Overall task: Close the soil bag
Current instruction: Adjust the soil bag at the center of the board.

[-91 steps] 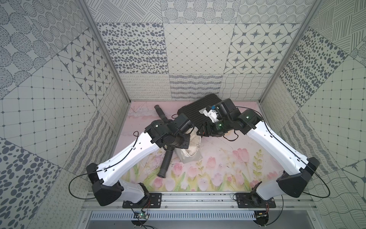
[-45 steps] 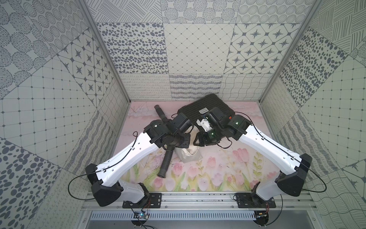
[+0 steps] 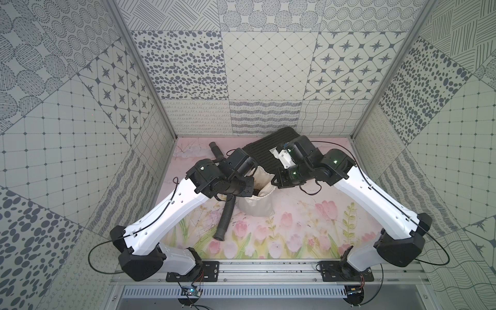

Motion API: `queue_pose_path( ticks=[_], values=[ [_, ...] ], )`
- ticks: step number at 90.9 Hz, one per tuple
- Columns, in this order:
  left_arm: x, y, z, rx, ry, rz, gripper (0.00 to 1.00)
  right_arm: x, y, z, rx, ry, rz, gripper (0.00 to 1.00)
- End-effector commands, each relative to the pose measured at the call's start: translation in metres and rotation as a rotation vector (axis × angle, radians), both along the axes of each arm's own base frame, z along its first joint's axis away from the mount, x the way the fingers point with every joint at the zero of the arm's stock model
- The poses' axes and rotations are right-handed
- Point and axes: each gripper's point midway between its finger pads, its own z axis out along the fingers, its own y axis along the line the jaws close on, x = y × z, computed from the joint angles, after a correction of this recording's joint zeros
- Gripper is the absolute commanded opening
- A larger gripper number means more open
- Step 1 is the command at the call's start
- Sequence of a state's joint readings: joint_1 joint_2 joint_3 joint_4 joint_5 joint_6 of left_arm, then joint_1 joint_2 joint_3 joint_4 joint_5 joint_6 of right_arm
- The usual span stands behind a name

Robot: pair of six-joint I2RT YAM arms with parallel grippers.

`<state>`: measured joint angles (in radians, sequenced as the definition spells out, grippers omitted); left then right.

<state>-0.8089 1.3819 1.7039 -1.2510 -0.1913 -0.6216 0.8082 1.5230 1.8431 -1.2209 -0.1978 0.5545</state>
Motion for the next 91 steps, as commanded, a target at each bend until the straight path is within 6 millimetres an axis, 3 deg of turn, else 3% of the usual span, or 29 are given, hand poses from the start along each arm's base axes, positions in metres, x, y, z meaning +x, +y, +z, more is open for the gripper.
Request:
queue_pose_path(
  ticks=[1, 17, 31, 37, 49, 57, 64, 72, 91],
  values=[
    [-0.009, 0.024, 0.016, 0.023, 0.006, 0.047, 0.00, 0.002, -0.017, 0.024, -0.040, -0.056, 0.005, 0.00],
    [-0.025, 0.029, 0.012, -0.051, 0.074, 0.129, 0.00, -0.007, -0.024, 0.031, -0.108, -0.012, 0.050, 0.00],
    [-0.026, 0.029, 0.034, -0.125, 0.033, 0.140, 0.00, -0.013, -0.025, 0.035, -0.137, 0.023, 0.089, 0.00],
    [-0.025, 0.024, 0.035, -0.111, 0.048, 0.113, 0.00, -0.016, -0.027, 0.030, -0.151, 0.030, 0.100, 0.00],
    [-0.035, 0.010, 0.004, -0.150, 0.166, 0.112, 0.00, -0.023, -0.022, 0.009, -0.146, 0.076, 0.139, 0.00],
    [-0.045, 0.016, -0.031, -0.206, 0.214, 0.207, 0.00, -0.024, -0.018, -0.010, -0.145, 0.109, 0.154, 0.00],
    [-0.051, 0.031, -0.041, -0.238, 0.196, 0.279, 0.00, -0.021, -0.015, -0.017, -0.150, 0.112, 0.160, 0.00],
    [-0.048, 0.041, -0.034, -0.228, 0.139, 0.295, 0.00, -0.017, -0.007, -0.011, -0.129, 0.093, 0.178, 0.00],
    [-0.029, 0.037, 0.010, -0.201, 0.007, 0.211, 0.00, -0.011, 0.012, 0.004, -0.052, 0.074, 0.215, 0.00]
  ],
)
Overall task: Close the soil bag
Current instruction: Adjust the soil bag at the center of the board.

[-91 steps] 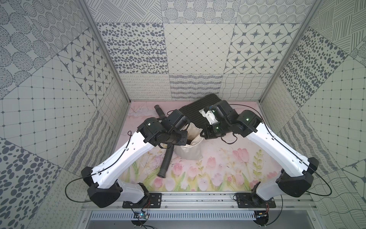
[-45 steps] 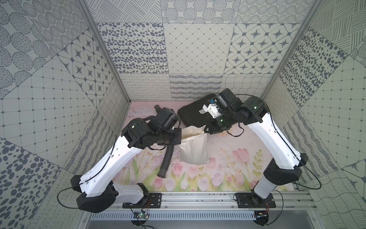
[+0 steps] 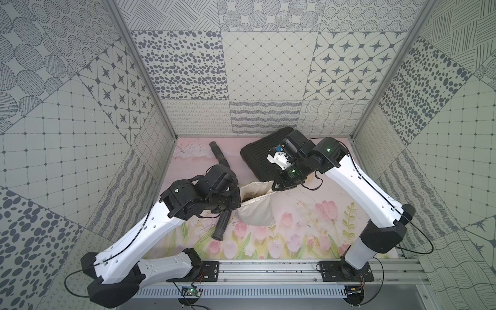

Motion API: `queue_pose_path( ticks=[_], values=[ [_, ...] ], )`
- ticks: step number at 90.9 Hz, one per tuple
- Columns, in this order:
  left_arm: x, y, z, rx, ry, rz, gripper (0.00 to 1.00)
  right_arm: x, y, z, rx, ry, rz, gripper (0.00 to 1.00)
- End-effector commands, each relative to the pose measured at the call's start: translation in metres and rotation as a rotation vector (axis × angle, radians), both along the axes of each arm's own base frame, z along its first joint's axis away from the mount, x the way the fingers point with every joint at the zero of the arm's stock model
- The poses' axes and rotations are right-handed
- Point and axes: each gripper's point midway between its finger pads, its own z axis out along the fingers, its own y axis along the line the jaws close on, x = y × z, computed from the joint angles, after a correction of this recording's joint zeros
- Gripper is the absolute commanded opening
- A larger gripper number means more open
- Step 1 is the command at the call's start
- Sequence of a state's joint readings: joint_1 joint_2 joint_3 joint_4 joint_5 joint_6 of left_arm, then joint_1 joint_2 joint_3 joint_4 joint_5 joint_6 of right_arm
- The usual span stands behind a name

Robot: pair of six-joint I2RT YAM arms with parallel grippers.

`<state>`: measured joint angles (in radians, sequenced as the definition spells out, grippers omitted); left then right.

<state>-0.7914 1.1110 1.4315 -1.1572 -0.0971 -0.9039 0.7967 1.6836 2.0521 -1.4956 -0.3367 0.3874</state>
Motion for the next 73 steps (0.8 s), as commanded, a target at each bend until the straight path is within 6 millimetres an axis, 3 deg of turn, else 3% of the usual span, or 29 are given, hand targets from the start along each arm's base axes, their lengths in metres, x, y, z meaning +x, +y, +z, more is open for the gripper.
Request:
queue_pose_path(
  ticks=[1, 10, 31, 49, 61, 73],
  values=[
    [0.013, 0.010, 0.021, 0.057, -0.081, 0.018, 0.00, 0.012, 0.008, 0.019, 0.065, -0.068, 0.015, 0.00],
    [0.017, 0.009, 0.030, 0.086, -0.112, -0.015, 0.00, 0.010, 0.011, 0.022, 0.083, -0.072, 0.034, 0.00],
    [0.022, -0.006, 0.026, 0.079, -0.101, -0.073, 0.00, 0.009, 0.013, 0.020, 0.097, -0.063, 0.069, 0.00],
    [0.024, 0.019, 0.008, 0.193, -0.054, 0.018, 0.00, 0.020, -0.008, 0.022, 0.066, -0.094, 0.010, 0.00],
    [0.024, 0.036, -0.005, 0.242, -0.027, 0.099, 0.00, 0.018, -0.010, 0.014, 0.063, -0.074, 0.004, 0.00],
    [0.026, 0.037, 0.001, 0.202, -0.071, 0.117, 0.00, 0.016, -0.010, 0.004, 0.052, -0.049, 0.011, 0.00]
  ],
)
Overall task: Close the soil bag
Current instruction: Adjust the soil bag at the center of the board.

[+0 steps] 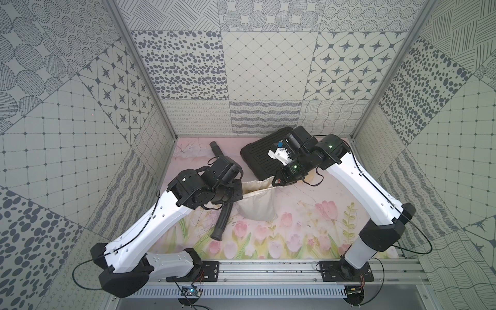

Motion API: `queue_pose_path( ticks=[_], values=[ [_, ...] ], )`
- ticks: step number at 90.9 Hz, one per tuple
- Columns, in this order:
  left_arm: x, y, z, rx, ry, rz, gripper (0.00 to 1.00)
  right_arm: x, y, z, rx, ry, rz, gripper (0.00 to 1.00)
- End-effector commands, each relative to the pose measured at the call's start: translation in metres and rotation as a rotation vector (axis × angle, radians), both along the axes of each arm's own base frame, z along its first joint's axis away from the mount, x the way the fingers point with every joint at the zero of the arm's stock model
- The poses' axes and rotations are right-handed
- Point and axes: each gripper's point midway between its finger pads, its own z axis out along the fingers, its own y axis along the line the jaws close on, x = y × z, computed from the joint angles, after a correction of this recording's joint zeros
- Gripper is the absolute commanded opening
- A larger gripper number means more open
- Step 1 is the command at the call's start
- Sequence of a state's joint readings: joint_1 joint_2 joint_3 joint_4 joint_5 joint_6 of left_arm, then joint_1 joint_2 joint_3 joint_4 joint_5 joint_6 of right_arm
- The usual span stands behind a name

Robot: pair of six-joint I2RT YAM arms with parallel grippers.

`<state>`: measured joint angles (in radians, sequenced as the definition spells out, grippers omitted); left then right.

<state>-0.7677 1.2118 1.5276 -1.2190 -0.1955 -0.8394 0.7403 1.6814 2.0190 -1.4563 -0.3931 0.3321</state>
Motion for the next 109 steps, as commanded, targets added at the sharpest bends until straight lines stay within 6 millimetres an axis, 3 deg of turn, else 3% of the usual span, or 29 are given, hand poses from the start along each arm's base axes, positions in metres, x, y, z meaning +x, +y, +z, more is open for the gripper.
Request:
queue_pose_path(
  ticks=[1, 18, 25, 38, 49, 57, 67, 77, 89, 109],
  values=[
    [0.002, 0.028, 0.000, 0.063, -0.049, 0.088, 0.00, 0.003, -0.007, 0.007, 0.016, -0.051, -0.004, 0.00],
    [0.007, 0.013, 0.015, 0.014, -0.137, -0.029, 0.00, 0.001, 0.002, 0.023, 0.078, -0.052, 0.014, 0.00],
    [0.011, 0.001, 0.024, -0.014, -0.220, -0.125, 0.36, -0.001, 0.007, 0.022, 0.099, -0.027, 0.019, 0.00],
    [0.017, -0.008, 0.056, -0.035, -0.411, -0.243, 0.75, 0.001, 0.017, 0.026, 0.148, -0.009, 0.000, 0.00],
    [0.009, -0.024, 0.098, -0.062, -0.616, -0.436, 0.96, 0.006, 0.023, 0.032, 0.172, -0.003, -0.008, 0.00],
    [-0.003, -0.041, 0.125, -0.097, -0.711, -0.597, 0.97, 0.008, 0.027, 0.036, 0.184, 0.000, -0.011, 0.00],
    [-0.015, -0.077, 0.133, -0.149, -0.675, -0.803, 0.97, 0.012, 0.031, 0.038, 0.192, 0.007, -0.020, 0.00],
    [-0.025, -0.114, 0.120, -0.078, -0.664, -0.977, 0.97, 0.017, 0.035, 0.035, 0.188, 0.019, -0.037, 0.00],
    [-0.029, -0.136, 0.097, -0.005, -0.577, -1.043, 0.97, 0.023, 0.036, 0.033, 0.171, 0.033, -0.073, 0.00],
    [-0.027, -0.136, 0.074, 0.052, -0.545, -1.035, 0.97, 0.027, 0.035, 0.033, 0.162, 0.039, -0.114, 0.00]
  ],
)
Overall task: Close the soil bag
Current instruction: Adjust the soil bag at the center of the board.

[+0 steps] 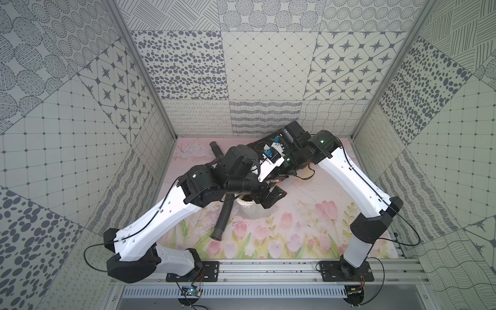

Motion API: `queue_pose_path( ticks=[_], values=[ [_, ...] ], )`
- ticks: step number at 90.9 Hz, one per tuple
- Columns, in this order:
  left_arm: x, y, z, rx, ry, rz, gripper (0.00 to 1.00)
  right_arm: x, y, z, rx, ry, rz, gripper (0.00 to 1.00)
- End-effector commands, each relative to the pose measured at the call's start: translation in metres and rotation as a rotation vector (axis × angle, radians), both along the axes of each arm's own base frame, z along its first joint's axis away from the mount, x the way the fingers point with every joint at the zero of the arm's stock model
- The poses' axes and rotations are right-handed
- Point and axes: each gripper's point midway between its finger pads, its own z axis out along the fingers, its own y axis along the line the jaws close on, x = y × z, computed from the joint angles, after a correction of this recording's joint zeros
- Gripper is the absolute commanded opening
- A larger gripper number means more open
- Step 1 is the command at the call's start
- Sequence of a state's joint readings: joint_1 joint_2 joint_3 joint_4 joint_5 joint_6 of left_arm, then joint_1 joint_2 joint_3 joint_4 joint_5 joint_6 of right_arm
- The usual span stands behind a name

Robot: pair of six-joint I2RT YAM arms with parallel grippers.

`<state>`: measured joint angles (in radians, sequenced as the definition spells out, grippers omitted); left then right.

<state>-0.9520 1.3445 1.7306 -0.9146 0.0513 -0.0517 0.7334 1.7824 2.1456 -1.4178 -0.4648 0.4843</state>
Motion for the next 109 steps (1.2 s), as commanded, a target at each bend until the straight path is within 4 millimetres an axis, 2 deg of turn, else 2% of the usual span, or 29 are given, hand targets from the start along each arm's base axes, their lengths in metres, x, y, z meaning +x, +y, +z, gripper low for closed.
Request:
queue_pose_path(
  ticks=[1, 27, 44, 68, 76, 81, 88, 94, 101, 109],
  values=[
    [-0.009, -0.002, -0.016, 0.089, -0.062, -0.096, 0.97, 0.008, 0.006, 0.021, 0.065, -0.049, -0.023, 0.00],
    [0.022, 0.024, -0.047, 0.268, -0.223, 0.030, 0.97, 0.005, 0.008, 0.030, 0.093, -0.046, -0.018, 0.00],
    [0.051, 0.041, -0.031, 0.297, -0.383, 0.180, 0.97, 0.001, 0.009, 0.031, 0.098, -0.044, -0.010, 0.00],
    [0.067, 0.043, -0.045, 0.394, -0.422, 0.212, 0.96, -0.002, 0.014, 0.036, 0.115, -0.047, 0.003, 0.00],
    [0.069, 0.047, -0.052, 0.426, -0.396, 0.209, 0.83, -0.005, 0.011, 0.038, 0.113, -0.053, 0.003, 0.00],
    [0.063, 0.047, -0.057, 0.405, -0.352, 0.168, 0.66, -0.006, 0.009, 0.038, 0.112, -0.055, 0.004, 0.00],
    [0.058, 0.048, -0.062, 0.389, -0.321, 0.144, 0.36, -0.009, 0.007, 0.039, 0.116, -0.054, 0.013, 0.00],
    [0.054, 0.053, -0.063, 0.392, -0.303, 0.125, 0.21, -0.010, 0.006, 0.038, 0.111, -0.055, 0.014, 0.00],
    [0.046, 0.057, -0.063, 0.387, -0.296, 0.088, 0.11, -0.010, 0.004, 0.038, 0.110, -0.058, 0.013, 0.00],
    [0.041, 0.060, -0.064, 0.378, -0.286, 0.063, 0.08, -0.010, 0.004, 0.040, 0.116, -0.060, 0.017, 0.00]
  ],
)
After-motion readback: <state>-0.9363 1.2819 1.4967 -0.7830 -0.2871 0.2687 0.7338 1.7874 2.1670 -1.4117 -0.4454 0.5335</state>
